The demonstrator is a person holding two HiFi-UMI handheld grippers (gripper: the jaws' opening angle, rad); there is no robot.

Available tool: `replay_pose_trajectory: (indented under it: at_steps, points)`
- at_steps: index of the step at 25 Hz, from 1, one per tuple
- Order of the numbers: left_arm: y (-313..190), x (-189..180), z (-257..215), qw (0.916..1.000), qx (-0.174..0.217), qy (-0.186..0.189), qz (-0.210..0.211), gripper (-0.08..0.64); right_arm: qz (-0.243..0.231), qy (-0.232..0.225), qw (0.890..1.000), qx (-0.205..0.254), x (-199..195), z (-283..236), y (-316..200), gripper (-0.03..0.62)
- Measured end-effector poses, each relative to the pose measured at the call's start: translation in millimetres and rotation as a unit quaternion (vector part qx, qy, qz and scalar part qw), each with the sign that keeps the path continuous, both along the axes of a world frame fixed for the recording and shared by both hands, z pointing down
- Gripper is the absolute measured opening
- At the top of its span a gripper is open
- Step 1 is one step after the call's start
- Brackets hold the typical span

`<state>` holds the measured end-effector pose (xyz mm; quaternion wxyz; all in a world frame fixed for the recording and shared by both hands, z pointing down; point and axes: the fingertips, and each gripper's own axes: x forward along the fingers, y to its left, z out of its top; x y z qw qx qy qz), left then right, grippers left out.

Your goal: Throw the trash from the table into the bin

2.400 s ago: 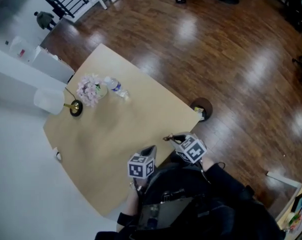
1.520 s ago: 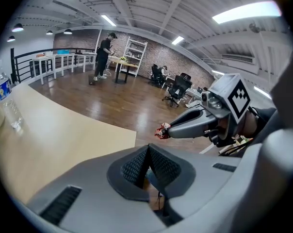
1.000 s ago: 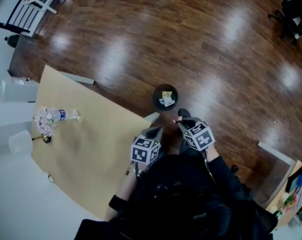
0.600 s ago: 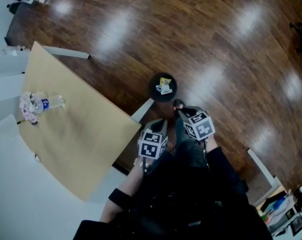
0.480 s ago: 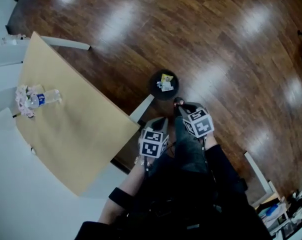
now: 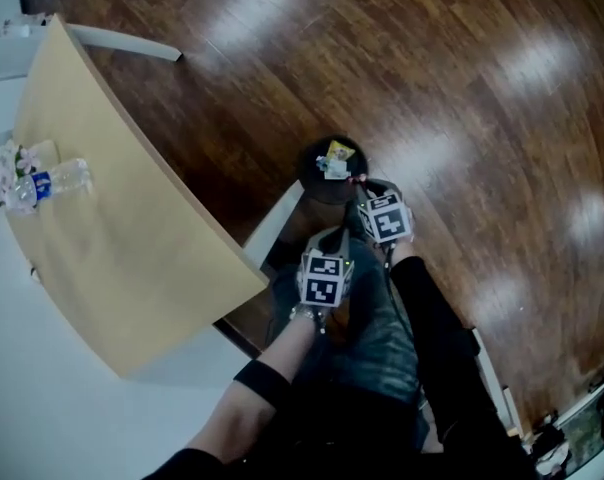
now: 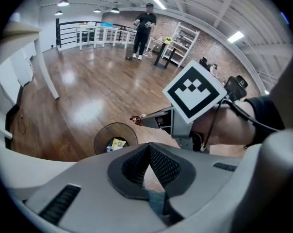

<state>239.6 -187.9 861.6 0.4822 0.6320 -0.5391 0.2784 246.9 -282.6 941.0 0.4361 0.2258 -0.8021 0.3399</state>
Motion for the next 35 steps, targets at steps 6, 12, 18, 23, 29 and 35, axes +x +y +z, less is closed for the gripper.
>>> replay_pose_trajectory:
  at_steps: [6,12,18,23,29,35]
  points:
    - [-5.6,-4.4,45.1,0.9998,-0.011,-0.002,-0.018,0.008,0.0,0.031,0.999,-0.031,-11.5,83.2,-3.1,0.055]
    - [-0.2,-15.7,65.1,0.9989,-0.024,0.004,-0.041,0.008,-0.012,0.07,0.997,-0.034,-18.2,129.6,-3.2,0.101]
    - [7.8,-19.1,67.1,0.9987,-0.036,-0.005,-0.037,0.008,-0.004,0.063,0.994,-0.09,-24.7,138.3,14.1,0.348]
    - [10.1,-17.7,59.5,0.9987,-0.037,-0.006,-0.036,0.008,0.006,0.057,0.994,-0.089,-24.1,126.6,21.2,0.348]
    - [5.5,0.7,32.5,0.9991,-0.035,0.023,-0.01,0.006,0.035,0.001,0.996,-0.08,-18.1,72.1,15.0,0.348]
    - [12.6,19.2,-28.5,0.9978,-0.016,0.055,0.035,0.005,0.065,-0.047,0.995,-0.057,8.8,-17.5,28.5,0.348]
